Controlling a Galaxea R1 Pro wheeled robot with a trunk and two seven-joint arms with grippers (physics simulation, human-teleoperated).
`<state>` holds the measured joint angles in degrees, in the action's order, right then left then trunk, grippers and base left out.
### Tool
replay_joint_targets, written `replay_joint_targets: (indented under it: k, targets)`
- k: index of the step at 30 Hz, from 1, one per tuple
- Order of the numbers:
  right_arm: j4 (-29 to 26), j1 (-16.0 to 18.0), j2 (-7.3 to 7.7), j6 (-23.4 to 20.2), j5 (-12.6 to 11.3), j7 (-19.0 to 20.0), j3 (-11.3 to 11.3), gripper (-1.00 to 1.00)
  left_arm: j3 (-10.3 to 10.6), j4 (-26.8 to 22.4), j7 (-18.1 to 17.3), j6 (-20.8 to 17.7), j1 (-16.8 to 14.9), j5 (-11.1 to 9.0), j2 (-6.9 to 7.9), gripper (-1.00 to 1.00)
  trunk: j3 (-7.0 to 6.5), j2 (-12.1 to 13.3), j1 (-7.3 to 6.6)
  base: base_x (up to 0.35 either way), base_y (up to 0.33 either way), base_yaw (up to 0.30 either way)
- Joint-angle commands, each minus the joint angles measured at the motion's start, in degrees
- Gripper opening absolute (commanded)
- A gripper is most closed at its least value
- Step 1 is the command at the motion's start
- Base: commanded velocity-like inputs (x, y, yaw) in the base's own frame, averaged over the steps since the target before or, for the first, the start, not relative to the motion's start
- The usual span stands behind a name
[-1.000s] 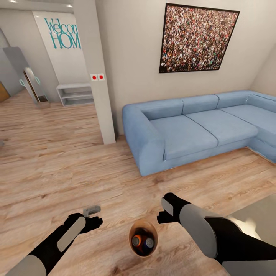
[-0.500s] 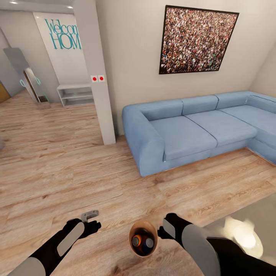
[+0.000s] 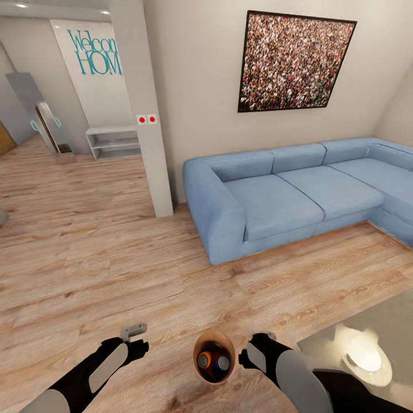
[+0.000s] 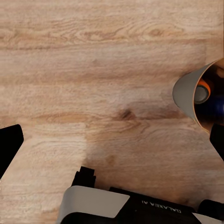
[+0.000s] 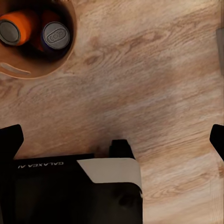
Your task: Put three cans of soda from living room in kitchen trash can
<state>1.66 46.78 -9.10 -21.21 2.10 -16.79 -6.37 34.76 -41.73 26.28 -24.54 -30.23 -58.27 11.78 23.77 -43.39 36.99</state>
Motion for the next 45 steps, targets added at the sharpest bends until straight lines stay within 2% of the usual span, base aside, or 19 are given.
replay_joint_targets:
  k: [1,6,9,16,34,37,45]
  targets:
    - [0.03,-0.30,0.08,0.73,0.01,0.00,0.02,1.00,0.60,1.19,0.00,0.89,0.01,0.02,-0.47,1.00,-0.19,0.42,-0.23,0.000,0.000,0.000]
    - [-0.04,-1.10,0.26,1.81,0.01,0.00,0.04,1.00,2.96,4.15,0.05,2.84,0.00,0.00,-2.04,1.00,-1.08,2.42,-1.32,0.000,0.000,0.000]
    - [-0.06,-1.26,0.24,2.03,0.01,0.00,0.04,1.00,3.60,5.10,0.02,3.30,0.06,0.00,-2.67,1.00,-1.62,3.63,-1.98,0.000,0.000,0.000]
    - [-0.07,-1.33,0.23,2.13,0.01,0.00,0.11,1.00,3.87,5.54,0.00,5.68,0.08,0.00,-2.98,1.00,-2.88,6.43,-3.52,0.000,0.000,0.000]
    - [0.34,-1.43,0.18,4.37,0.01,0.00,0.13,1.00,3.92,6.34,-0.02,6.29,0.15,-0.02,-3.30,1.00,-6.11,13.65,-7.47,0.000,0.000,0.000]
    - [0.38,-1.73,0.18,4.53,0.01,0.00,0.10,1.00,3.98,7.84,-0.07,7.23,0.97,0.04,-3.54,1.00,-6.65,14.86,-8.13,0.000,0.000,0.000]
    - [0.16,-5.22,0.27,8.00,0.01,0.00,0.05,1.00,6.32,10.81,-0.06,9.13,2.47,0.01,-4.27,1.00,-8.09,18.06,-9.89,0.000,0.000,0.000]
